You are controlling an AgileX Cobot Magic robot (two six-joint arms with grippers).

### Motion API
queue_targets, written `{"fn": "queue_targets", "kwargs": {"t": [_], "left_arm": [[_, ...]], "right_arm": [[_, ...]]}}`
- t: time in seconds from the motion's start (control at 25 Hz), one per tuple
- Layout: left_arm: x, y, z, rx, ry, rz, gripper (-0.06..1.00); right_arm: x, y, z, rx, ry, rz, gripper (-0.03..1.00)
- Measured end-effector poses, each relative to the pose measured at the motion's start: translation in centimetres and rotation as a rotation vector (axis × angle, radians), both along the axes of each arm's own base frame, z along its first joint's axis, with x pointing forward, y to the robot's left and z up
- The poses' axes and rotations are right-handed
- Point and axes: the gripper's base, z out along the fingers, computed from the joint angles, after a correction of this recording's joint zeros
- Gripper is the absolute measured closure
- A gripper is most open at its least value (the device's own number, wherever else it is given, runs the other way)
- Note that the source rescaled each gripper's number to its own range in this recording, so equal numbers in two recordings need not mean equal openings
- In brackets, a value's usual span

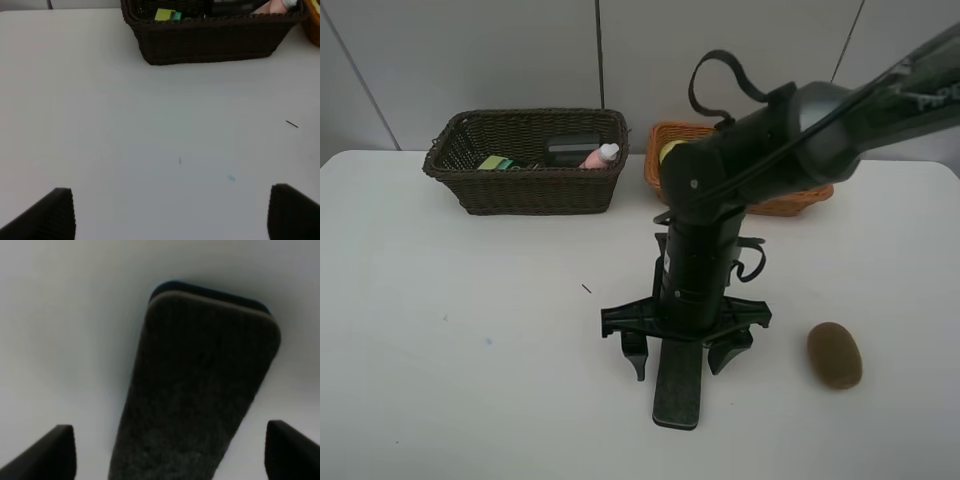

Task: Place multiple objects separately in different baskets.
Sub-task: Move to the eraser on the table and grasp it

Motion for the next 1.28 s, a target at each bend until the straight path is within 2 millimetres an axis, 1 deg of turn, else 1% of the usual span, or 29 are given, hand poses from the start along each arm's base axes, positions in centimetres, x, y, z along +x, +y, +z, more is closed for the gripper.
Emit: {"fn": "queue_targets", "kwargs": {"t": [0.32, 0.48, 0.64, 0.72, 0.76, 0.84, 0.88, 1.04, 1.12, 1.24, 1.28], "left_arm": [[0.0, 0.0, 0.0, 0.000, 0.000, 0.000, -0.04], [0.0, 0.0, 0.0, 0.000, 0.000, 0.000, -0.04], [0.0, 0.0, 0.0, 0.000, 0.000, 0.000, -0.04], [0.0, 0.0, 0.0, 0.000, 0.000, 0.000, -0.04], [0.0, 0.0, 0.0, 0.000, 0.000, 0.000, -0.04], [0.0, 0.0, 0.0, 0.000, 0.000, 0.000, -0.04], [0.0, 0.0, 0.0, 0.000, 0.000, 0.000, -0.04], [0.0, 0.0, 0.0, 0.000, 0.000, 0.000, -0.04], [0.0, 0.0, 0.0, 0.000, 0.000, 0.000, -0.04], [0.0, 0.0, 0.0, 0.000, 0.000, 0.000, -0.04], [0.0, 0.0, 0.0, 0.000, 0.000, 0.000, -0.04]], "right_arm": [[0.5, -0.2, -1.3, 0.004, 0.009, -0.013, 0.13], [0.4, -0.2, -2.4, -0.017, 0.039, -0.008, 0.13], [0.5, -0.2, -2.4, -0.003, 0.055, 0.002, 0.14], [0.5, -0.2, -2.4, -0.001, 0.061, 0.001, 0.20], [0.5, -0.3, -2.4, -0.001, 0.065, -0.001, 0.28], [0.5, -0.4, -2.4, -0.004, 0.072, -0.006, 0.52], [0.5, -0.4, -2.4, -0.006, 0.075, -0.007, 0.57], [0.5, -0.4, -2.3, -0.004, 0.078, 0.013, 0.57], [0.5, -0.4, -1.9, 0.005, 0.073, 0.030, 0.57], [0.6, -0.4, 0.4, 0.050, 0.019, 0.063, 0.57], [0.7, -0.5, 1.6, 0.068, -0.019, 0.078, 0.57]]}}
